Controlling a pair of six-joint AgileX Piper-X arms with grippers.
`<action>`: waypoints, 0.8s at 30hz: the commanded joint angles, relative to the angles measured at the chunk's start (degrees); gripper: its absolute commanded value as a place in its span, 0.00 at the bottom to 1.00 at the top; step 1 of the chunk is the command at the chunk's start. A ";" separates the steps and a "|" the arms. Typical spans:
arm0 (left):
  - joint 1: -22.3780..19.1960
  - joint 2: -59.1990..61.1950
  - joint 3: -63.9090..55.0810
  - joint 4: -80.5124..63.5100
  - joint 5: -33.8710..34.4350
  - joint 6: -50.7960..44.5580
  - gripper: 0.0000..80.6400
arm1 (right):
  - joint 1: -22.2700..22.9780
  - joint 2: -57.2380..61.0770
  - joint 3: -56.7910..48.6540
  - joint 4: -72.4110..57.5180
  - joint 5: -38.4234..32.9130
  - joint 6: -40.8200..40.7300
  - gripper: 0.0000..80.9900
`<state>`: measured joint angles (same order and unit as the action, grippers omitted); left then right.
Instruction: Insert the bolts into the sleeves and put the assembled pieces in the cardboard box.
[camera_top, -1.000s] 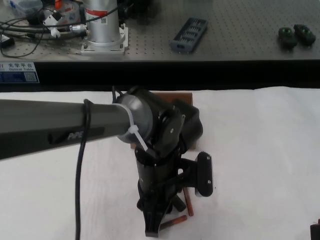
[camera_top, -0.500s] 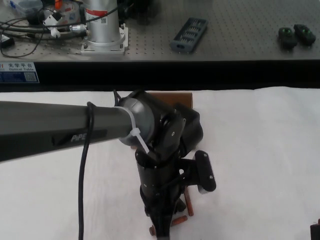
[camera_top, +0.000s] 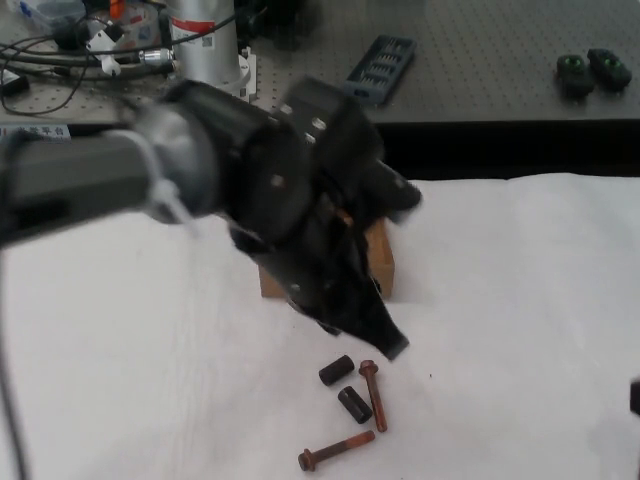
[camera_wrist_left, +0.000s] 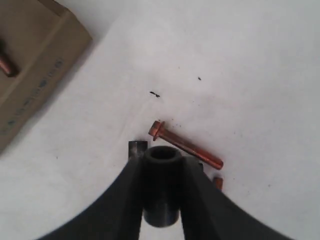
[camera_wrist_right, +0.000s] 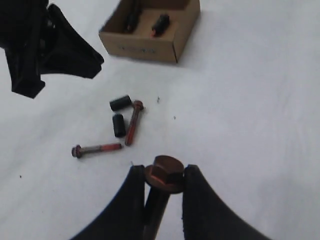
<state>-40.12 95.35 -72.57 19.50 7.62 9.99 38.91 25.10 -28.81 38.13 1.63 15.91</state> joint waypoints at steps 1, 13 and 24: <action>0.05 -3.15 2.66 -2.00 0.88 -3.28 0.09 | -0.22 -0.43 -0.89 -3.32 -1.01 -1.03 0.04; -0.10 -28.61 32.92 -33.73 14.02 -13.23 0.09 | -0.22 6.99 -0.89 -27.60 -19.82 -3.14 0.04; -0.24 -50.26 53.85 -58.25 20.63 -15.83 0.09 | -0.06 19.82 -0.89 -56.60 -38.82 1.52 0.04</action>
<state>-40.19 47.80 -20.86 -35.63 26.87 -4.95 38.91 43.16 -29.20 -12.90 -34.19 15.11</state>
